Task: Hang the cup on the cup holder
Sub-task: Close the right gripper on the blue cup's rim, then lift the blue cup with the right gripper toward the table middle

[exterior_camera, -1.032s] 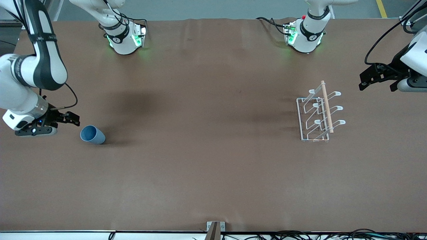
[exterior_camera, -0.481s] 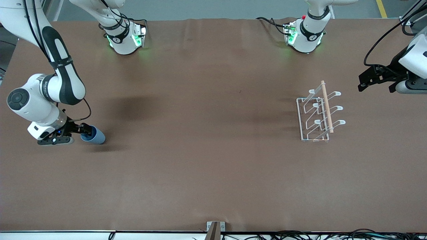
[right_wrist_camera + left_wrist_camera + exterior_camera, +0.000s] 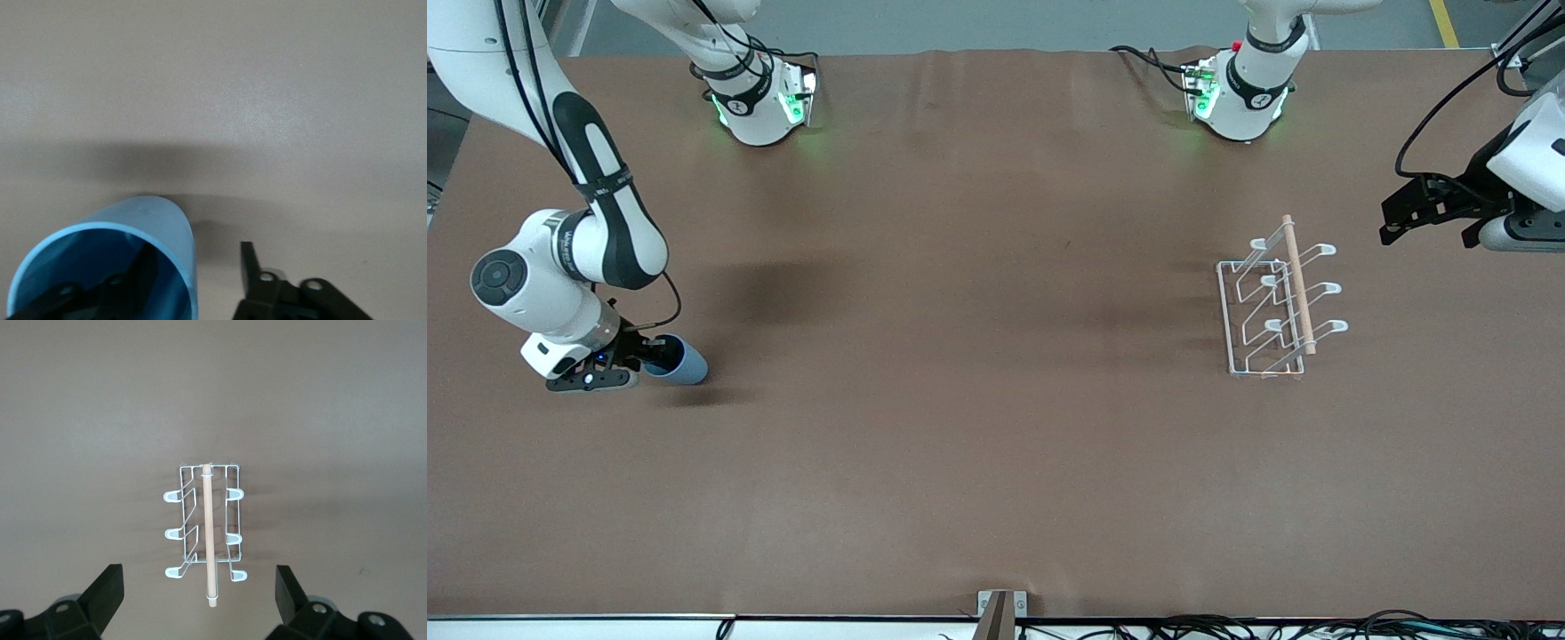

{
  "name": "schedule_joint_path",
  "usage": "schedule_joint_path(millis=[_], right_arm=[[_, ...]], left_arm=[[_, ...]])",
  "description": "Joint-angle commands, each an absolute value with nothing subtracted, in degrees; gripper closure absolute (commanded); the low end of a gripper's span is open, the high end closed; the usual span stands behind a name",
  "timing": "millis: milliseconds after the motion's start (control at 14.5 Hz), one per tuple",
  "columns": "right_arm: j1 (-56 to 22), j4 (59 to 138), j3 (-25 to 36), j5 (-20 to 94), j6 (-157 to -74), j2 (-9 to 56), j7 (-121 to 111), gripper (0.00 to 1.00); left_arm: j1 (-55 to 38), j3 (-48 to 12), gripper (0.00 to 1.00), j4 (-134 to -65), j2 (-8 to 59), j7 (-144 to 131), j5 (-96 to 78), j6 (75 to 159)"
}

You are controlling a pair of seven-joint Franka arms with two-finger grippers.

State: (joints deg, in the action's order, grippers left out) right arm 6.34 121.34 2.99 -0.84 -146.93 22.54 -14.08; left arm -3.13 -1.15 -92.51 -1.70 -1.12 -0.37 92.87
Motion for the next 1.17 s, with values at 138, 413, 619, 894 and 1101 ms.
schedule_joint_path(millis=[138,413,619,894,1101], right_arm=[[6.77,118.58,2.55,-0.09,-142.49,21.97,-14.50,0.99],[6.51,113.57,2.46,0.09,-133.09,21.62,-14.59,0.99],[5.98,100.95,2.46,0.17,-114.68,20.83,-15.90,0.99],[4.31,90.36,2.02,6.64,-99.08,19.52,-15.56,0.99],[1.33,90.35,1.67,21.06,-91.42,16.35,-4.97,0.99]], left_arm=[[-3.34,-1.67,0.00,-91.32,-1.05,-0.44,0.88,92.20],[-3.34,-1.67,0.00,-91.23,-1.05,-0.44,0.88,92.20],[-3.34,-1.67,0.00,-91.14,-1.05,-0.44,0.88,92.11],[-3.25,-1.67,0.00,-91.14,-1.14,-0.35,0.88,92.11],[-3.25,-1.67,0.00,-91.14,-1.14,-0.35,0.88,92.11]])
